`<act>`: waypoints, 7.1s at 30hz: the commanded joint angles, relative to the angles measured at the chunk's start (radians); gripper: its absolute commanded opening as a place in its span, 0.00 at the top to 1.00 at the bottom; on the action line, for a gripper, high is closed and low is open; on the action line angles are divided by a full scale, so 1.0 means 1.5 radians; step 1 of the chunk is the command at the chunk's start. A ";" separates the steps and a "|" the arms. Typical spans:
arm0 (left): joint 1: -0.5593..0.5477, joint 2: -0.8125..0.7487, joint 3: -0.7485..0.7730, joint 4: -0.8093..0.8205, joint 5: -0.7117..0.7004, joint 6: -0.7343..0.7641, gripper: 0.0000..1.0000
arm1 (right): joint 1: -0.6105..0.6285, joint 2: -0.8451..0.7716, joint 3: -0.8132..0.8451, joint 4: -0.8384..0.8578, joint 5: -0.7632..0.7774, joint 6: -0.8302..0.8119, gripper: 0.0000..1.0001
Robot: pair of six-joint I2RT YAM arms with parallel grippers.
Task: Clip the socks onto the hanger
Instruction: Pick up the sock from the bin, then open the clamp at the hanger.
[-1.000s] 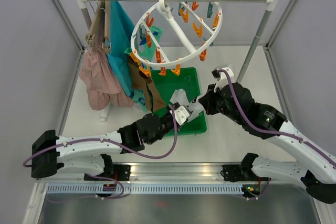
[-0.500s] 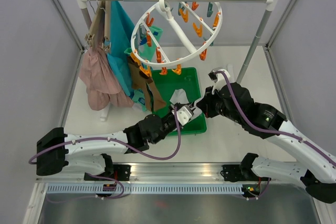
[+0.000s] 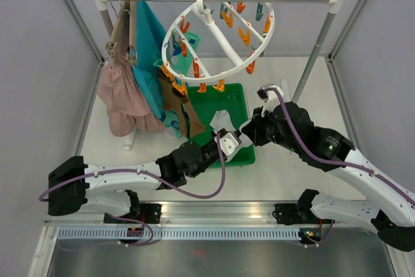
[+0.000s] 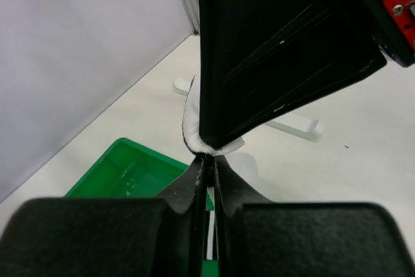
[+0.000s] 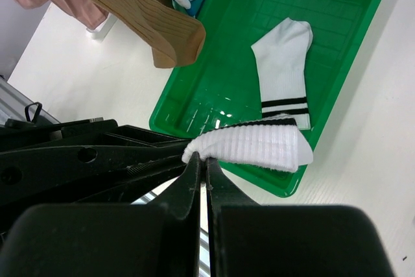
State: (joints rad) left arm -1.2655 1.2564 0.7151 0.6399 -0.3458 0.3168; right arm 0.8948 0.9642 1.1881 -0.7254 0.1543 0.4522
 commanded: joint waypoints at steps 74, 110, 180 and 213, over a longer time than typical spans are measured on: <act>-0.011 -0.332 -0.020 -0.277 -0.019 -0.142 0.98 | 0.010 -0.052 -0.007 0.432 -0.099 -0.275 0.38; -0.011 -0.362 0.034 -0.371 -0.016 -0.093 0.98 | 0.011 0.056 -0.039 0.631 -0.154 -0.457 0.50; -0.011 -0.366 0.048 -0.384 -0.012 -0.081 0.98 | 0.012 0.058 -0.005 0.621 -0.154 -0.503 0.43; -0.007 -0.294 0.054 -0.250 -0.085 -0.055 0.98 | 0.028 0.074 0.010 0.610 -0.087 -0.418 1.00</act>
State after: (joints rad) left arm -1.2766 0.7887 0.7570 0.1402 -0.4107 0.1955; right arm 0.9268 1.0817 1.1606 0.1829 -0.0021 -0.2138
